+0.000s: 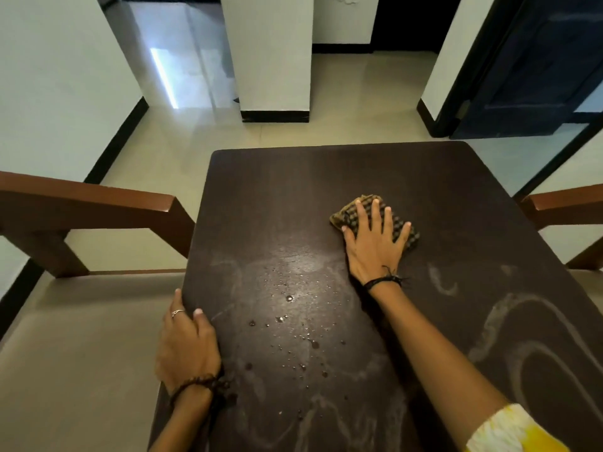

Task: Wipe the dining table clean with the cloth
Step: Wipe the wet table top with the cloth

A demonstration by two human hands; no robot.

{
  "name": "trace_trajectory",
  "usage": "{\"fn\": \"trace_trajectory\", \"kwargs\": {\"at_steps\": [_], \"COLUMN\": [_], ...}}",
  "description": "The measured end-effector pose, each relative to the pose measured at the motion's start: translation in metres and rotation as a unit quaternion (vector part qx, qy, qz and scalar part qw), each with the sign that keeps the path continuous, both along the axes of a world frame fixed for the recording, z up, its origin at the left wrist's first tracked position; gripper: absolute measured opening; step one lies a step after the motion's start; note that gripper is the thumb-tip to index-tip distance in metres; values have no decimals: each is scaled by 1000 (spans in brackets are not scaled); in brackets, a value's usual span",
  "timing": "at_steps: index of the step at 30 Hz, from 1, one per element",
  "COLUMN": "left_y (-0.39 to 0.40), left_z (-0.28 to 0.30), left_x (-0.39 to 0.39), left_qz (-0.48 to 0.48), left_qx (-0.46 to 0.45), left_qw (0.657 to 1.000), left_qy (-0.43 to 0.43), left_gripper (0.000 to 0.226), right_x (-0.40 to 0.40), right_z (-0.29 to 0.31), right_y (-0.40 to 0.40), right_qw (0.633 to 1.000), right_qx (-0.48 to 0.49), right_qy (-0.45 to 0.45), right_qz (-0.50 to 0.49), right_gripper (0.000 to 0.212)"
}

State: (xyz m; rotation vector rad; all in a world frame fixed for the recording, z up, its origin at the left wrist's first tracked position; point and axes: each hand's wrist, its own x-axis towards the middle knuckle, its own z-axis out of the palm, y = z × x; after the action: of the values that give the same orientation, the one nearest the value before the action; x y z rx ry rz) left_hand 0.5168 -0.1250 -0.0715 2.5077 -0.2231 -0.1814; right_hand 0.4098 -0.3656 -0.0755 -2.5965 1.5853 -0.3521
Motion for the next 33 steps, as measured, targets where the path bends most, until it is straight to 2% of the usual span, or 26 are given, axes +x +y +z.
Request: {"fn": "trace_trajectory", "kwargs": {"at_steps": [8, 12, 16, 21, 24, 30, 33], "left_y": [3, 2, 2, 7, 8, 7, 6], "left_z": [0, 1, 2, 0, -1, -4, -4], "left_x": [-2, -3, -5, -6, -5, -2, 0], "left_qz": [20, 29, 36, 56, 57, 72, 81], "left_qx": [-22, -31, -53, -114, -135, -124, -114], "left_qw": [999, 999, 997, 991, 989, 989, 990], "left_qy": [21, 34, 42, 30, 26, 22, 21], "left_gripper": [52, 54, 55, 60, 61, 68, 70], "right_x": [142, 178, 168, 112, 104, 165, 169], "right_z": [1, 1, -2, -3, -7, 5, 3], "right_y": [74, 98, 117, 145, 141, 95, 96], "right_qw": [988, 974, 951, 908, 901, 923, 925], "right_qx": [44, 52, 30, 33, 18, 48, 46], "right_qy": [-21, 2, 20, -9, -1, 69, 69], "right_qz": [147, 221, 306, 417, 433, 375, 371], "right_gripper": [56, 55, 54, 54, 53, 54, 54]}}
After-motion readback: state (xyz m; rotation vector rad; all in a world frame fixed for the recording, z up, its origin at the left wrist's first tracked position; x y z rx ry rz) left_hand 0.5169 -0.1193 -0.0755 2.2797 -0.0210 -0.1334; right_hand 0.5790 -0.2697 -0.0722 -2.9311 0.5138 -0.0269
